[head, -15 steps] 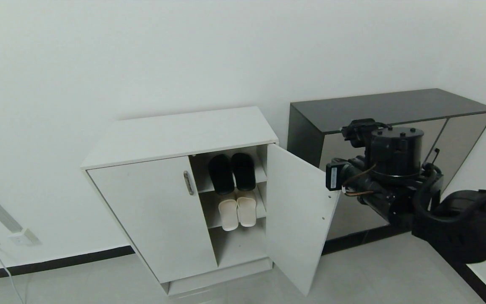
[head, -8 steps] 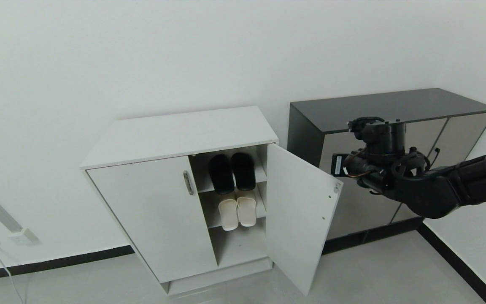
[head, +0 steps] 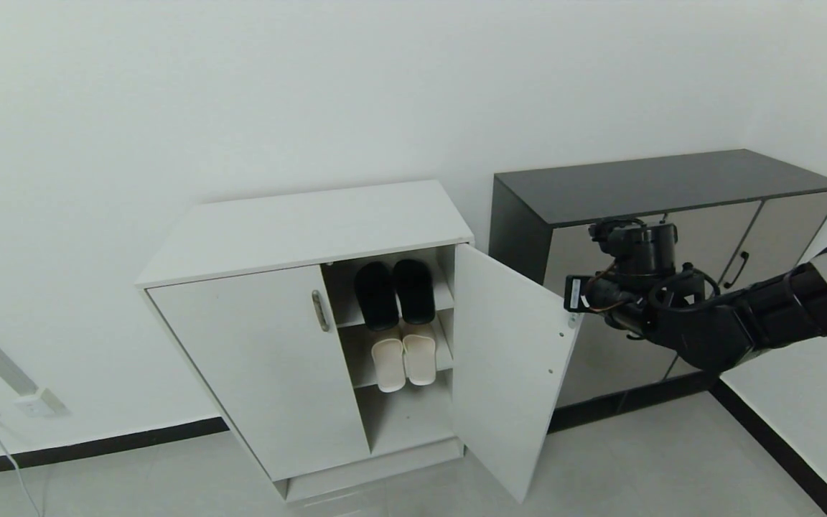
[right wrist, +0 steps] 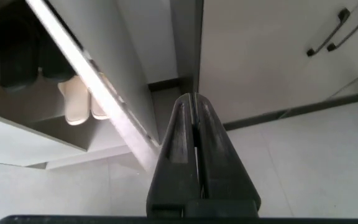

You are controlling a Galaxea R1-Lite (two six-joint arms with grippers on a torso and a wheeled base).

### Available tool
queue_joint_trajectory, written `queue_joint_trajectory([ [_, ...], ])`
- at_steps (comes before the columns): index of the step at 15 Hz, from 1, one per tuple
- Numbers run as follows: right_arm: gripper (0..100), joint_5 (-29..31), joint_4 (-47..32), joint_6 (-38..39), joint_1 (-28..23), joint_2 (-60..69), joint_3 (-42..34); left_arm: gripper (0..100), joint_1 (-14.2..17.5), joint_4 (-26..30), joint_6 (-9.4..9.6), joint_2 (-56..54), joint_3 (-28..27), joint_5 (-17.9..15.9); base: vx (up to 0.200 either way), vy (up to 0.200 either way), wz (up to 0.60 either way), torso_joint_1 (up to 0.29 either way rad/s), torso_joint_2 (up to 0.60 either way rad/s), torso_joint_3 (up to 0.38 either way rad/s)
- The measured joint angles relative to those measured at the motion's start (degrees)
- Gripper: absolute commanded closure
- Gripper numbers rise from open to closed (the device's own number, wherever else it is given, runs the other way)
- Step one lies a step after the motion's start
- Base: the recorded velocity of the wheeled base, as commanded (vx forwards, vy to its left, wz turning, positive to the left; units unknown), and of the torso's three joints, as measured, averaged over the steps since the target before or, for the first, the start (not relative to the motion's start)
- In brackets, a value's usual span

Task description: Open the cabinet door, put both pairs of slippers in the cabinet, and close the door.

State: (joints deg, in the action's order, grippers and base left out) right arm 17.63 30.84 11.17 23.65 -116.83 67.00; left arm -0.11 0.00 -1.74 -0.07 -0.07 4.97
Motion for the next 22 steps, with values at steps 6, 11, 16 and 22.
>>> queue_joint_trajectory([
  [6, 100, 0.16, 0.02, 0.00, 1.93, -0.63, -1.35, 100, 0.00, 0.00, 0.00, 0.00, 0.00, 0.02, 0.000, 0.000, 0.00, 0.000, 0.00, 0.000],
  [11, 100, 0.10, 0.11, 0.00, 5.53, -0.01, -3.80, 100, 0.04, 0.00, 0.00, 0.00, -0.02, 0.02, 0.000, 0.000, 0.00, 0.000, 0.00, 0.000],
  [16, 100, 0.00, 0.33, 1.69, 12.12, 1.68, -6.84, 100, 0.04, 0.00, 0.00, 0.00, -0.02, -0.05, 0.000, 0.000, 0.00, 0.000, 0.00, 0.000],
  [22, 100, -3.91, 0.96, 5.80, 21.44, 3.50, -10.28, 100, 0.01, 0.00, 0.00, 0.00, -0.02, -0.07, 0.000, 0.000, 0.00, 0.000, 0.00, 0.000],
])
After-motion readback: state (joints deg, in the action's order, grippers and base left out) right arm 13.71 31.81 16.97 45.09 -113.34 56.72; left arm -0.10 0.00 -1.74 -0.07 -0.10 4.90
